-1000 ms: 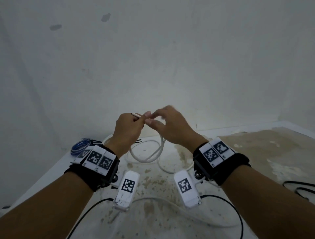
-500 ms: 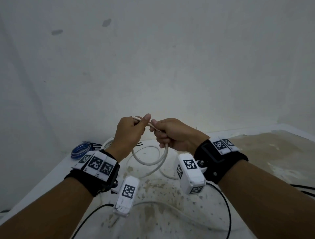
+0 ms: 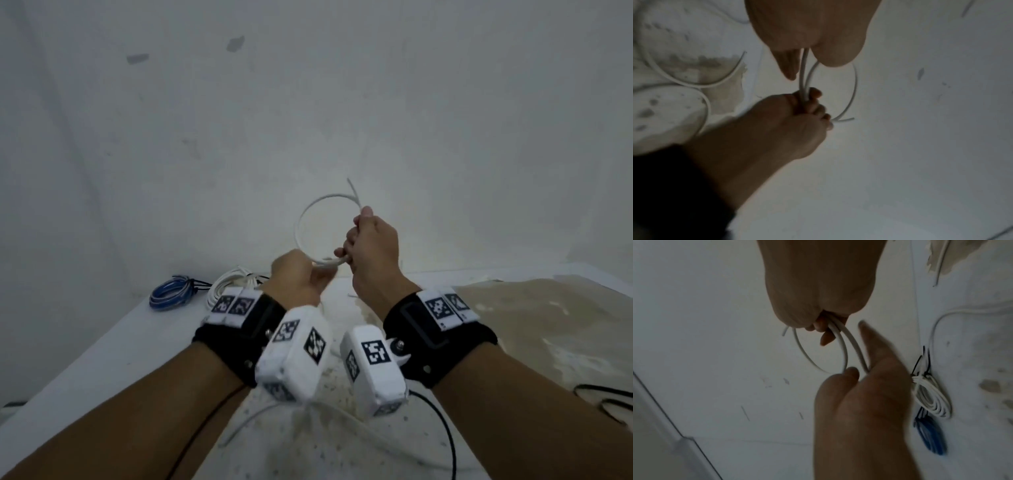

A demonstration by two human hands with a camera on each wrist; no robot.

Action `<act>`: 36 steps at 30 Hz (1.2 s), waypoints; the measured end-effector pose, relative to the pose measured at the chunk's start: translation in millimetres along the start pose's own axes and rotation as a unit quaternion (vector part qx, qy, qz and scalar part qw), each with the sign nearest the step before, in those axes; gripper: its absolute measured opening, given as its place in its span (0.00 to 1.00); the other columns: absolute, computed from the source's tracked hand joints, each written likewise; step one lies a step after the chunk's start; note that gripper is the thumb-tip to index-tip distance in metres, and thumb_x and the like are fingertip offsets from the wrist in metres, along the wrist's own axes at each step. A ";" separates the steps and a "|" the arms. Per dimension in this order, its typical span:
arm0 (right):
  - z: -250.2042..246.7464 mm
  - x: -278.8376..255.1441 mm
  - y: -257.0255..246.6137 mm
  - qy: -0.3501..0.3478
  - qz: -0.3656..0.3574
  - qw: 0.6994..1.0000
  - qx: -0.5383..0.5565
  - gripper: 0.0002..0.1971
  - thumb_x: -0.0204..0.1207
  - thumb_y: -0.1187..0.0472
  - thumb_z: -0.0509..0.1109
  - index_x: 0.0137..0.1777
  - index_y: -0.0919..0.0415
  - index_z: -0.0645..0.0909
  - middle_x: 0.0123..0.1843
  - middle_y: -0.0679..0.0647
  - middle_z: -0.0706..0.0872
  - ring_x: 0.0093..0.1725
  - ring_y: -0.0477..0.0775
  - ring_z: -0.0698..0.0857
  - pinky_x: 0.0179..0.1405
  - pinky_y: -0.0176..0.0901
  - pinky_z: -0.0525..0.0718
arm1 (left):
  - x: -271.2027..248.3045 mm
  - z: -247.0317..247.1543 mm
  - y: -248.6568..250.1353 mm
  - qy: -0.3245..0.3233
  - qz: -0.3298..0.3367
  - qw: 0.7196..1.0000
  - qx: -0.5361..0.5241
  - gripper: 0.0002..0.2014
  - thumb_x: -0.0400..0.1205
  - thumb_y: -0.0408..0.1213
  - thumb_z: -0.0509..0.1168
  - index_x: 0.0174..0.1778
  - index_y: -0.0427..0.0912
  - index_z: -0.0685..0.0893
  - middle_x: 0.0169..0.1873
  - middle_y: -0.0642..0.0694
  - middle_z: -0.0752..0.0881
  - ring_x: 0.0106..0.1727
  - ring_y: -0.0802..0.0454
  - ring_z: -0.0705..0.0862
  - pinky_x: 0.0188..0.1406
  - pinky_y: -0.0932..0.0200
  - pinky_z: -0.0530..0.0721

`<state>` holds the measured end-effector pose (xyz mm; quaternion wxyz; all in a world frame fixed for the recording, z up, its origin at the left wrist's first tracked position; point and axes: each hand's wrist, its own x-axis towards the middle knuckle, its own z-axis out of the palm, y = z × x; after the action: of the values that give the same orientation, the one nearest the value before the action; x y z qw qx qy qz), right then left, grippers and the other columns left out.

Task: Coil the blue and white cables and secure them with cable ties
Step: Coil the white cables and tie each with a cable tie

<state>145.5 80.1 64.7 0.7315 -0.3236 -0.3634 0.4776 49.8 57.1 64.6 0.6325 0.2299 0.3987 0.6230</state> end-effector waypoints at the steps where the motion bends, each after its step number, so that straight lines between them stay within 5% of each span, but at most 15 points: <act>1: -5.5 -0.1 1.0 0.016 -0.009 1.000 -0.012 0.17 0.89 0.54 0.56 0.40 0.60 0.73 0.24 0.51 0.67 0.20 0.47 0.66 0.23 0.41 0.78 | 2.3 3.4 4.8 0.022 0.031 0.999 -0.023 0.13 0.85 0.19 0.48 0.59 0.24 0.75 0.43 0.28 0.84 0.39 0.40 0.86 0.46 0.46 0.89; 6: -31.1 11.1 -9.5 0.093 -0.070 0.992 -0.041 0.17 0.89 0.53 0.55 0.40 0.60 0.73 0.27 0.53 0.70 0.20 0.47 0.71 0.25 0.43 0.82 | -11.0 11.1 -7.1 -0.012 0.077 0.992 0.099 0.10 0.84 0.15 0.51 0.55 0.29 0.72 0.55 0.30 0.80 0.39 0.38 0.88 0.33 0.50 0.91; 9: -35.8 9.6 -6.9 0.064 -0.102 0.987 -0.104 0.17 0.89 0.54 0.55 0.39 0.60 0.74 0.27 0.53 0.71 0.18 0.43 0.72 0.26 0.43 0.84 | -6.2 10.1 -13.2 0.011 0.189 0.942 0.276 0.05 0.83 0.23 0.61 0.49 0.32 0.82 0.44 0.36 0.86 0.39 0.42 0.89 0.36 0.54 0.87; 12: -34.8 1.7 1.3 -0.009 -0.034 0.998 -0.048 0.18 0.90 0.55 0.55 0.38 0.60 0.72 0.22 0.50 0.67 0.19 0.47 0.66 0.22 0.42 0.76 | 9.7 0.2 4.1 0.027 0.258 0.884 0.390 0.13 0.84 0.33 0.62 0.35 0.35 0.86 0.36 0.43 0.88 0.42 0.47 0.85 0.42 0.57 0.80; 15: -31.4 -6.9 3.9 -0.063 0.044 0.997 0.020 0.18 0.90 0.54 0.56 0.38 0.59 0.71 0.21 0.49 0.64 0.19 0.47 0.62 0.20 0.40 0.67 | 20.2 -11.4 13.2 0.000 0.280 0.860 0.426 0.13 0.84 0.35 0.62 0.38 0.36 0.88 0.41 0.43 0.91 0.45 0.43 0.91 0.52 0.43 0.88; 19: -26.1 -12.6 4.2 -0.077 0.096 0.989 0.087 0.18 0.90 0.54 0.55 0.38 0.58 0.70 0.22 0.48 0.60 0.19 0.46 0.59 0.17 0.37 0.63 | 16.2 -24.0 14.0 0.000 0.358 0.807 0.469 0.11 0.85 0.29 0.61 0.48 0.42 0.89 0.43 0.46 0.92 0.43 0.54 0.91 0.45 0.54 0.89; 23: -22.5 -12.8 7.2 -0.082 0.126 0.982 0.110 0.18 0.90 0.55 0.55 0.38 0.58 0.69 0.22 0.47 0.59 0.19 0.46 0.57 0.16 0.37 0.61 | 15.5 -28.4 17.7 -0.039 0.371 0.822 0.430 0.10 0.86 0.27 0.59 0.49 0.36 0.87 0.39 0.45 0.89 0.38 0.52 0.90 0.44 0.57 0.90; 29: -19.6 -14.1 11.4 -0.144 0.136 0.980 0.018 0.17 0.90 0.56 0.54 0.38 0.57 0.69 0.23 0.48 0.59 0.20 0.47 0.57 0.16 0.37 0.63 | 15.9 -15.9 32.7 -0.017 0.356 0.862 0.362 0.15 0.89 0.37 0.58 0.42 0.36 0.86 0.32 0.45 0.83 0.24 0.57 0.78 0.25 0.64 0.81; 32: -23.1 -14.1 9.7 -0.170 0.137 0.976 -0.014 0.17 0.89 0.56 0.55 0.37 0.57 0.69 0.24 0.48 0.59 0.21 0.47 0.57 0.18 0.38 0.63 | 18.6 -22.0 42.3 -0.063 0.341 0.839 0.419 0.14 0.88 0.31 0.55 0.49 0.34 0.86 0.36 0.47 0.86 0.27 0.56 0.79 0.27 0.63 0.81; 36: -27.7 -14.0 11.1 -0.197 0.134 0.970 -0.047 0.18 0.89 0.54 0.55 0.37 0.57 0.70 0.23 0.48 0.59 0.20 0.47 0.57 0.19 0.38 0.64 | 18.8 -34.8 46.8 -0.116 0.318 0.820 0.462 0.14 0.89 0.35 0.56 0.47 0.36 0.87 0.24 0.52 0.80 0.21 0.53 0.73 0.24 0.56 0.79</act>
<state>159.7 67.3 38.0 0.5585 -0.3026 -0.4757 0.6085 -7.8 73.8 77.2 0.2609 0.6800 0.4680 0.5005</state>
